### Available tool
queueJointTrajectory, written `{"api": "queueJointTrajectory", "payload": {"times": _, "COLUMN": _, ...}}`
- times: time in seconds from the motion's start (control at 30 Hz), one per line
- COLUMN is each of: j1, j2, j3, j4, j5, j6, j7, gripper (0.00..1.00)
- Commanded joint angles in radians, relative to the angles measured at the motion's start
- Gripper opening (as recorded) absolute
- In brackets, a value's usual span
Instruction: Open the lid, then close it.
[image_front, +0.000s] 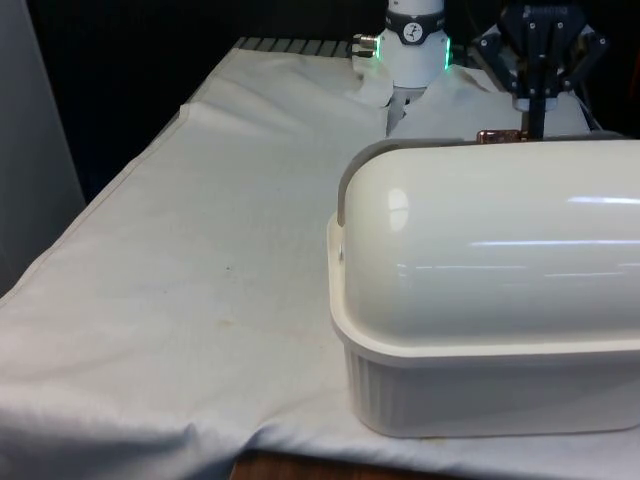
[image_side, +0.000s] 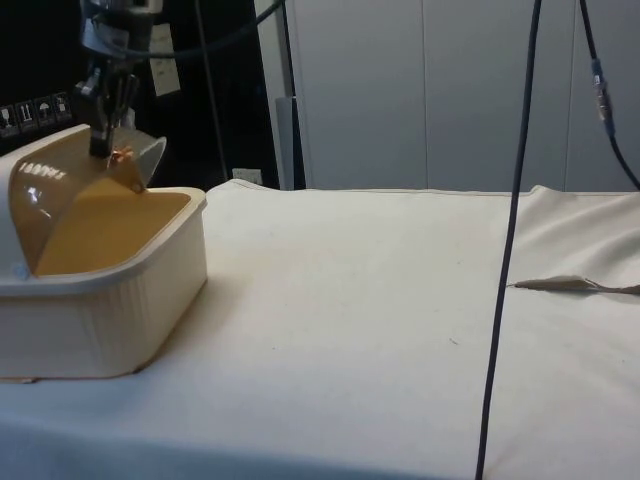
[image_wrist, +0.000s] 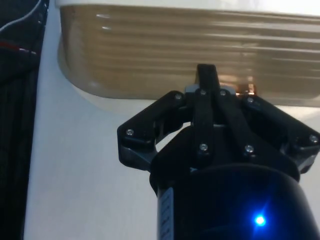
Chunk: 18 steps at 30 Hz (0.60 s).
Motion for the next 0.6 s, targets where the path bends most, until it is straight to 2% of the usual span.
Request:
{"api": "queueJointTrajectory", "payload": {"times": 0.0, "j1": 0.001, "j2": 0.000, "j3": 0.003, "j4": -0.011, "j5": 0.005, "j6": -0.001, "j7": 0.002, "gripper": 0.00}}
{"api": "queueJointTrajectory", "payload": {"times": 0.57, "j1": -0.001, "j2": -0.012, "j3": 0.008, "j4": -0.052, "j5": 0.009, "j6": -0.091, "j7": -0.002, "gripper": 0.00}}
